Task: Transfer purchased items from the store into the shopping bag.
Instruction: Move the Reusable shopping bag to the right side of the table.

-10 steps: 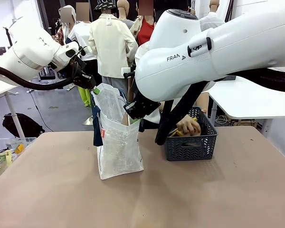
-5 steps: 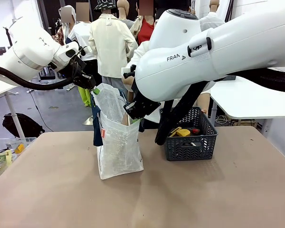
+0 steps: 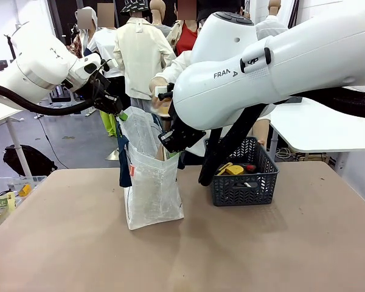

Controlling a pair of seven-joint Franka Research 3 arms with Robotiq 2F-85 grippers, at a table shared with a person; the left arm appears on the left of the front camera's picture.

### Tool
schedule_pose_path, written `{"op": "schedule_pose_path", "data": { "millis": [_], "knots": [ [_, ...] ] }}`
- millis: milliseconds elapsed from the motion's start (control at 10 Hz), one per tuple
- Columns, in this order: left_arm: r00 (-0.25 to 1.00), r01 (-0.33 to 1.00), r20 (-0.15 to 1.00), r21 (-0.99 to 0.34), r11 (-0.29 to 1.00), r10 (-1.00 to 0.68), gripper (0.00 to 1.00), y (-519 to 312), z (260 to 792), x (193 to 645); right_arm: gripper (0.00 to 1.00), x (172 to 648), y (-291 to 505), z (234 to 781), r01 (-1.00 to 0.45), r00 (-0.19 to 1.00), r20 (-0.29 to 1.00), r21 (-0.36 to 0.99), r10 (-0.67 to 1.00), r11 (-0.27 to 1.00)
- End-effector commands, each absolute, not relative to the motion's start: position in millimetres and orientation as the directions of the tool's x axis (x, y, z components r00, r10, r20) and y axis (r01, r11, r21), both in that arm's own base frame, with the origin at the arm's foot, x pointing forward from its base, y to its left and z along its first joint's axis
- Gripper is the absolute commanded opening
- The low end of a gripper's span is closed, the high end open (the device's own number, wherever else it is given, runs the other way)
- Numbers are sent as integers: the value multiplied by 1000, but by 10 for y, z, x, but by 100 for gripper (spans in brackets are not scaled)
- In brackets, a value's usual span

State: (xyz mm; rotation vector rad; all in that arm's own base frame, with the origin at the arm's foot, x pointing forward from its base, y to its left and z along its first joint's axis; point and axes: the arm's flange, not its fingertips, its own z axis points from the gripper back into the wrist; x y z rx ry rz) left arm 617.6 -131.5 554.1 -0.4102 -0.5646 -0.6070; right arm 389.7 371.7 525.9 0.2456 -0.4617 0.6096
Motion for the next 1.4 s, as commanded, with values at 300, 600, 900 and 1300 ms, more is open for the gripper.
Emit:
{"op": "schedule_pose_path", "data": {
  "millis": [300, 600, 900, 1300],
  "knots": [
    [681, 630, 605, -195, 752, -413, 0, -1293, 5548, 6178, 0, 3898, 3702, 5269, -606, 716, 488, 79, 500, 791],
    [681, 630, 605, -195, 752, -413, 0, -1293, 5548, 6178, 0, 3898, 3702, 5269, -606, 716, 488, 79, 500, 791],
    [681, 630, 605, -195, 752, -413, 0, -1293, 5548, 6178, 0, 3898, 3702, 5269, -606, 716, 488, 79, 500, 791],
    [681, 630, 605, -195, 752, -413, 0, -1293, 5548, 6178, 0, 3898, 3702, 5269, -606, 716, 488, 79, 500, 791]
  ]
}}
